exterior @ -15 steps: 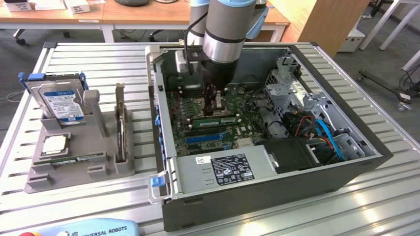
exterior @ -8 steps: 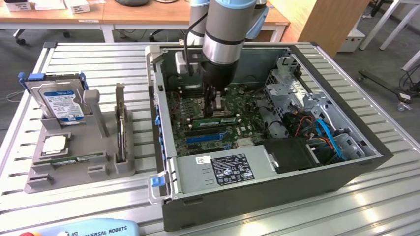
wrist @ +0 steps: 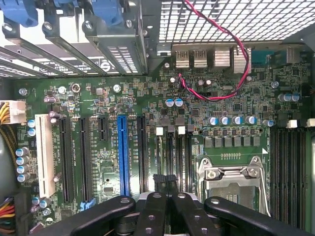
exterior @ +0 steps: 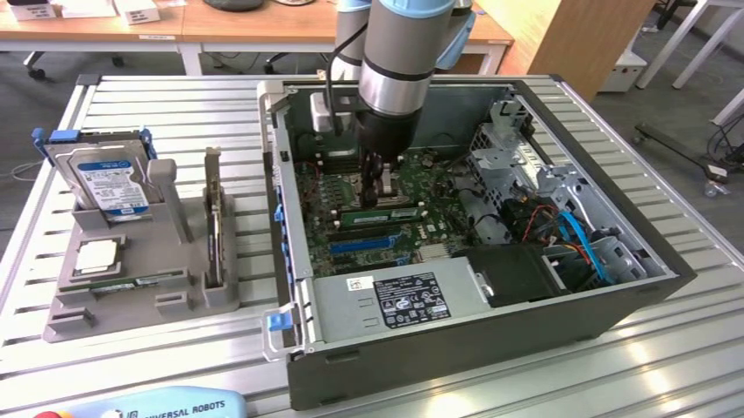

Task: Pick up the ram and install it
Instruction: 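Press down the ram until it locks into place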

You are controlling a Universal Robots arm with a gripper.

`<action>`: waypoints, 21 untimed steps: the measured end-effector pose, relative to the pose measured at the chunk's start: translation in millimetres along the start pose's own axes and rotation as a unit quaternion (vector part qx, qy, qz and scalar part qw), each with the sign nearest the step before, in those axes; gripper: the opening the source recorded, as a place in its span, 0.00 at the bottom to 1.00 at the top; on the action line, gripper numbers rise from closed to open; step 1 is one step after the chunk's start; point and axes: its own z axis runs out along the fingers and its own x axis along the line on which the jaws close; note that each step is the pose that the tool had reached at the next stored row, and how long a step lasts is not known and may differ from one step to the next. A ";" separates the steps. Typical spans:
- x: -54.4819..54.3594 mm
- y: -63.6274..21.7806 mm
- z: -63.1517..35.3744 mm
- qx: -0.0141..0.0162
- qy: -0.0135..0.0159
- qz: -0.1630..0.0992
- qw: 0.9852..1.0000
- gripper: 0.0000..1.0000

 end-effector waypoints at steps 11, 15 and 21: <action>0.0 -0.1 3.6 0.000 0.000 0.000 1.000 0.10; 0.0 -0.1 3.7 0.000 0.000 0.000 1.000 0.10; 0.6 -0.1 3.8 0.000 0.000 0.000 1.000 0.10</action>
